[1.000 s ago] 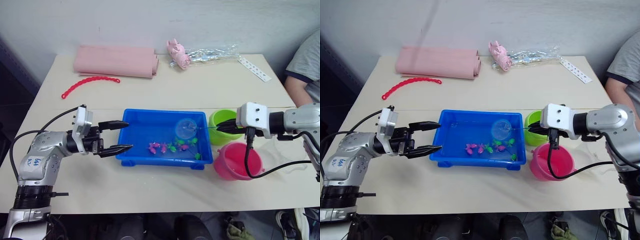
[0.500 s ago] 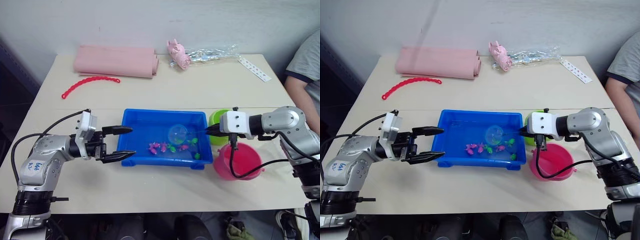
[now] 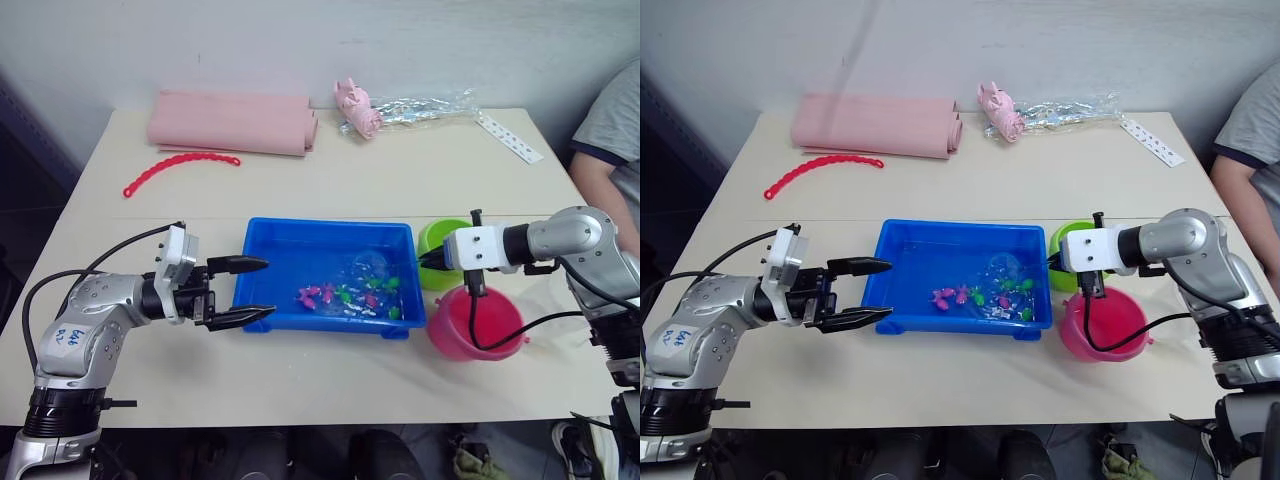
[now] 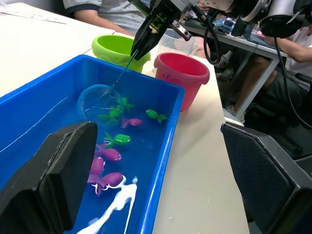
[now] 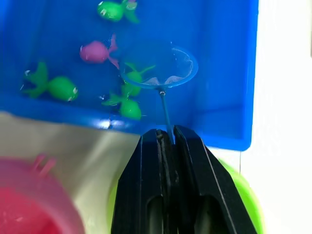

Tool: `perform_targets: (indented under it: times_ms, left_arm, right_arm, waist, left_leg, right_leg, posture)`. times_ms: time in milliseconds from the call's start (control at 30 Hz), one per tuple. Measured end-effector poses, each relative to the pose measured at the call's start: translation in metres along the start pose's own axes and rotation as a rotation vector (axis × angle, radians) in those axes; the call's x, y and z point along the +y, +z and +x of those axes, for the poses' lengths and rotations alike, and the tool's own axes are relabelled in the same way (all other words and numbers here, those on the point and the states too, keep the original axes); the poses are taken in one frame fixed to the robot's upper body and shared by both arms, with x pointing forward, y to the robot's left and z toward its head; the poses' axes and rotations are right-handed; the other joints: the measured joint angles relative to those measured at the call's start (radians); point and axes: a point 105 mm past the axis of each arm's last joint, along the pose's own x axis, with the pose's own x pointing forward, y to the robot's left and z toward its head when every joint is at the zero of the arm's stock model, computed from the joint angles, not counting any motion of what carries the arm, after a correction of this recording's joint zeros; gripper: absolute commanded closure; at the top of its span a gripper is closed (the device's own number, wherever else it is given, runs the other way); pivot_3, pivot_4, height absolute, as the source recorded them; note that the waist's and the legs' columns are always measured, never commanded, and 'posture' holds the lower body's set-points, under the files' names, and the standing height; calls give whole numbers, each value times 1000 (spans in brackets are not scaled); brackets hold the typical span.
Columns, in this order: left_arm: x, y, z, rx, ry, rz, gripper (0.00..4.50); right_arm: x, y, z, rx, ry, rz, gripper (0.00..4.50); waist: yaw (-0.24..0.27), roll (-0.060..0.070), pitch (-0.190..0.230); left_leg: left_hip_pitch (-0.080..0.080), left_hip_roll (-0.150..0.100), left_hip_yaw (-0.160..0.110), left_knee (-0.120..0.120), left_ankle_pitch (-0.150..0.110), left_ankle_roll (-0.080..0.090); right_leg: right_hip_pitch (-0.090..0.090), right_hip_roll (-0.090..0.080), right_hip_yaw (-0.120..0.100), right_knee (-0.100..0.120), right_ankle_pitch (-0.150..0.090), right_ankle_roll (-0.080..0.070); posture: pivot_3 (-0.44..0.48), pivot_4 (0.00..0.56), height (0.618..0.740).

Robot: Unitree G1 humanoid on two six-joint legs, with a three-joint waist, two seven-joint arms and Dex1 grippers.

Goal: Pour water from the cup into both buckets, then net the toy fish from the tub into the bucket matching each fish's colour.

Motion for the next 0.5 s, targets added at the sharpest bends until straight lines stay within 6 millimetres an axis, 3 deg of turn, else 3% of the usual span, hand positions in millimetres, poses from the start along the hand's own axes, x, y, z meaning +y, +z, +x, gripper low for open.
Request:
perform_targets:
  times_ms: [267, 500]
  left_arm:
    - [0, -1, 0, 0, 1, -4, 62]
    - [-1, -1, 0, 0, -4, -4, 62]
  right_arm:
    - [6, 5, -7, 9, 80, -58, 4500]
    - [14, 10, 1, -19, 98, -17, 4500]
  waist:
    - [1, 0, 0]
    - [0, 0, 0]
  left_leg:
    - [0, 0, 0, 0, 0, 0]
    - [0, 0, 0, 0, 0, 0]
  right_leg:
    - [0, 0, 0, 0, 0, 0]
    - [0, 0, 0, 0, 0, 0]
  posture:
    - [0, 150, 740]
    - [0, 150, 740]
